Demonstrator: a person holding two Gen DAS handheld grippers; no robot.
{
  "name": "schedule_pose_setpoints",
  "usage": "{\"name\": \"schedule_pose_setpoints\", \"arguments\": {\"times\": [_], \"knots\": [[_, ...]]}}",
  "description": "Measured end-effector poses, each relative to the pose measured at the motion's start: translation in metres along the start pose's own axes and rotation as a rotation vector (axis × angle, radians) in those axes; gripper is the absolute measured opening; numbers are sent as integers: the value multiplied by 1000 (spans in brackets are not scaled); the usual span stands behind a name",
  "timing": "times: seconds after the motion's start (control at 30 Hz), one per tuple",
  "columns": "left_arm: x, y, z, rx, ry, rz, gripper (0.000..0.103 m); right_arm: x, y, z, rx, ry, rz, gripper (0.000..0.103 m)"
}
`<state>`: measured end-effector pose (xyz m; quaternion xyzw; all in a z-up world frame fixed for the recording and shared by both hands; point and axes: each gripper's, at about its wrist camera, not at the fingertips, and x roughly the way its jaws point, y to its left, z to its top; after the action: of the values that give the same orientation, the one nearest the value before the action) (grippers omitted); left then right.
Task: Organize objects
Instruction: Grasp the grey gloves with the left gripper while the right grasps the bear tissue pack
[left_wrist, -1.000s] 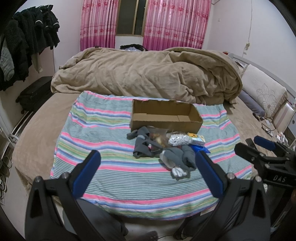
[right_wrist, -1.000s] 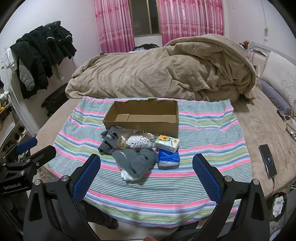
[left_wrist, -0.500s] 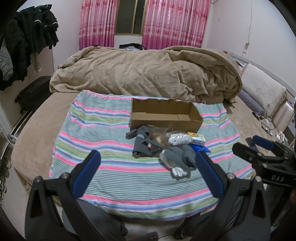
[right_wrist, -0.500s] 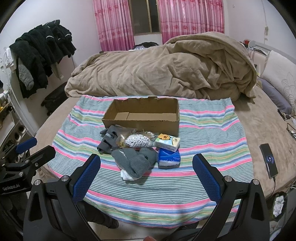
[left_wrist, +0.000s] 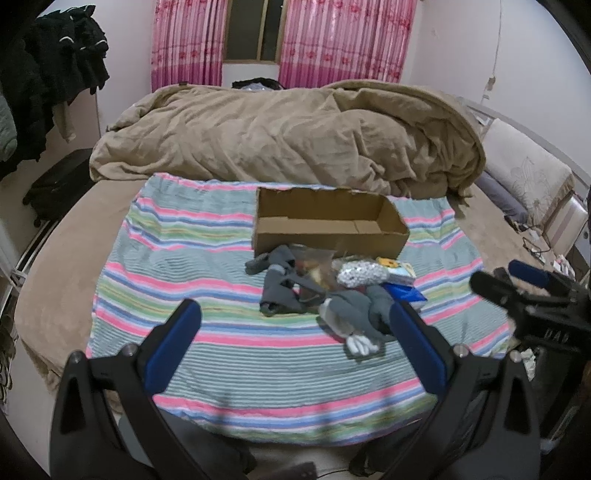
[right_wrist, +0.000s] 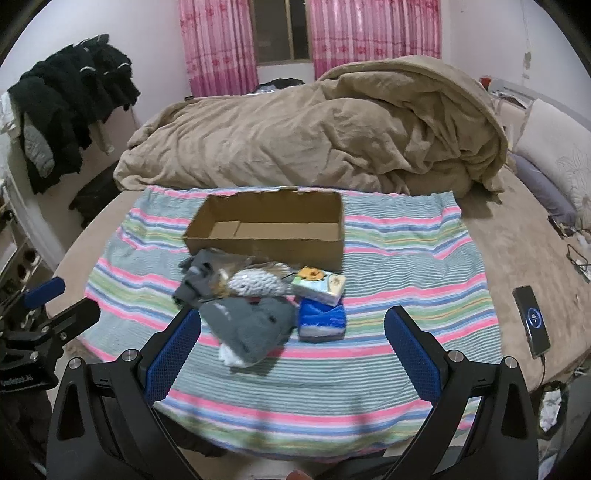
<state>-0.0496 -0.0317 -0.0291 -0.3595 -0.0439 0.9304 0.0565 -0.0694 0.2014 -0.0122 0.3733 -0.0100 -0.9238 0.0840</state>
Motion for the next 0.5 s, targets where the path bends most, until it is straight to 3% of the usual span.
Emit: {"name": "schedule_pose_setpoints", "arguments": {"times": [0.27,0.5], "knots": [[60,7,5,30,58,7,100,44,-37,-3,50,54,-64,101],[124,17,7,41,99,45,94,93,-62,-6,109,92,-68,98]]}}
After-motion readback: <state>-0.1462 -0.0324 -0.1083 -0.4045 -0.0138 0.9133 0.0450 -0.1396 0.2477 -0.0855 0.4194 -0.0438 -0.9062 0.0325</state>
